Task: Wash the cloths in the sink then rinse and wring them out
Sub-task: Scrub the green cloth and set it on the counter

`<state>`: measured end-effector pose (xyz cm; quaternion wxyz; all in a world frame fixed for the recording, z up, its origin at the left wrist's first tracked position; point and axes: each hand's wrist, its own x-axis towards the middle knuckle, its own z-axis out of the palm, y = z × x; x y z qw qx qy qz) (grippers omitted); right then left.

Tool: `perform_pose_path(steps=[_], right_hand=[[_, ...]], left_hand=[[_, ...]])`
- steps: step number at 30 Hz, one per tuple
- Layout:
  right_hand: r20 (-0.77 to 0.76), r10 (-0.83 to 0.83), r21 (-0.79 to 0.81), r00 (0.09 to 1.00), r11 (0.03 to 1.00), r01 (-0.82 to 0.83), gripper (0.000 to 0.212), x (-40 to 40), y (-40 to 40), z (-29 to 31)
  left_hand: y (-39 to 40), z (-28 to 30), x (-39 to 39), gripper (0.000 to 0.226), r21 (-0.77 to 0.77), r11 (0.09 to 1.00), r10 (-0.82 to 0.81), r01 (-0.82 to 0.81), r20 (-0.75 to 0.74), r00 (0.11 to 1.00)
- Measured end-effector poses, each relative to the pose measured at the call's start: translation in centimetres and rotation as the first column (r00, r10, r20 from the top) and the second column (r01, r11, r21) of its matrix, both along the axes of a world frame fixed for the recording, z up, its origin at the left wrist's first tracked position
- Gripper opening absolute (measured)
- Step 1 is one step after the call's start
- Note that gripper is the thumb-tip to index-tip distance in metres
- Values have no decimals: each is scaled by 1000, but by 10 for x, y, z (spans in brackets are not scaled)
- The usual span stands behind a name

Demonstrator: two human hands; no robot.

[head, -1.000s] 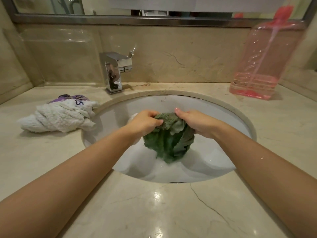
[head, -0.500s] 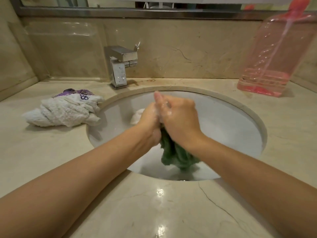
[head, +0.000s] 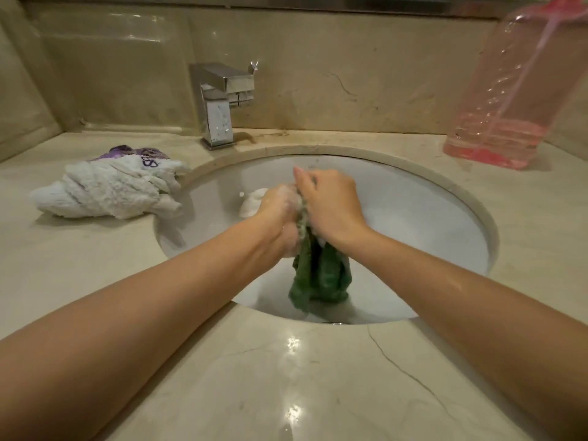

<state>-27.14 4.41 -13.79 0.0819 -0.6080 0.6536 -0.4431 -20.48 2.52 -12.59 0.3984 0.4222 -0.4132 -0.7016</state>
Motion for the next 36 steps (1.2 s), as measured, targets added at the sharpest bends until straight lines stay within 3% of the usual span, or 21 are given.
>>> perform_pose_path(steps=[2,6,8,9,10,12,13,16,19,22,25,27,30,33,36], right_hand=[[-12,-9,6,1000,1000,9,50,4,0,0],[23,25,25,999,999,-25,53,4,-1,-1],[22,-29,27,999,999,29,55,-1,-1,1],[14,-29,1,999,1000,29,55,-1,0,1],[2,-10,-17,1000,1000,10,53,1,2,0],[-10,23,18,1000,1000,-23,52,2,1,-1],[-13,-3,64,1000,998,3,52,-1,-1,0],[-47,-79,53,996,995,81,53,-3,-4,5],[-126,14,-99,992,995,-27,48,12,6,3],[-246,-80,42,966,995,93,47,-8,-12,0],[-224,-118,200,967,966,165,37,-33,-20,-3],[-92,-81,240,992,965,101,18,-40,-19,-3],[244,64,269,968,954,-131,27,-47,-14,3],[233,177,452,956,851,-268,51,-52,-7,3],[267,207,434,941,846,-309,24,-61,-7,4]], left_hand=[[-2,-5,-3,36,33,997,75,-72,-93,993],[-1,-16,-21,25,-80,959,284,-273,209,936],[11,-6,-24,24,-15,968,247,-249,208,946],[9,-6,-22,26,-94,971,233,-218,210,949],[4,-7,-17,29,-73,978,203,-194,163,965],[-2,-8,-7,35,36,995,98,-95,-89,991],[-2,-6,-2,34,61,998,36,-30,-104,994],[6,0,0,32,68,998,14,-7,-90,996],[9,3,2,36,-1,995,95,-95,-89,991],[5,6,2,43,124,992,43,-27,-128,991],[2,6,2,51,114,993,5,-7,18,1000],[-2,5,2,48,31,999,21,-24,94,995],[-8,1,2,52,-116,993,39,-16,193,980],[-13,-1,5,58,-135,991,58,-25,250,967],[-18,2,11,61,-138,990,61,-32,212,975]])
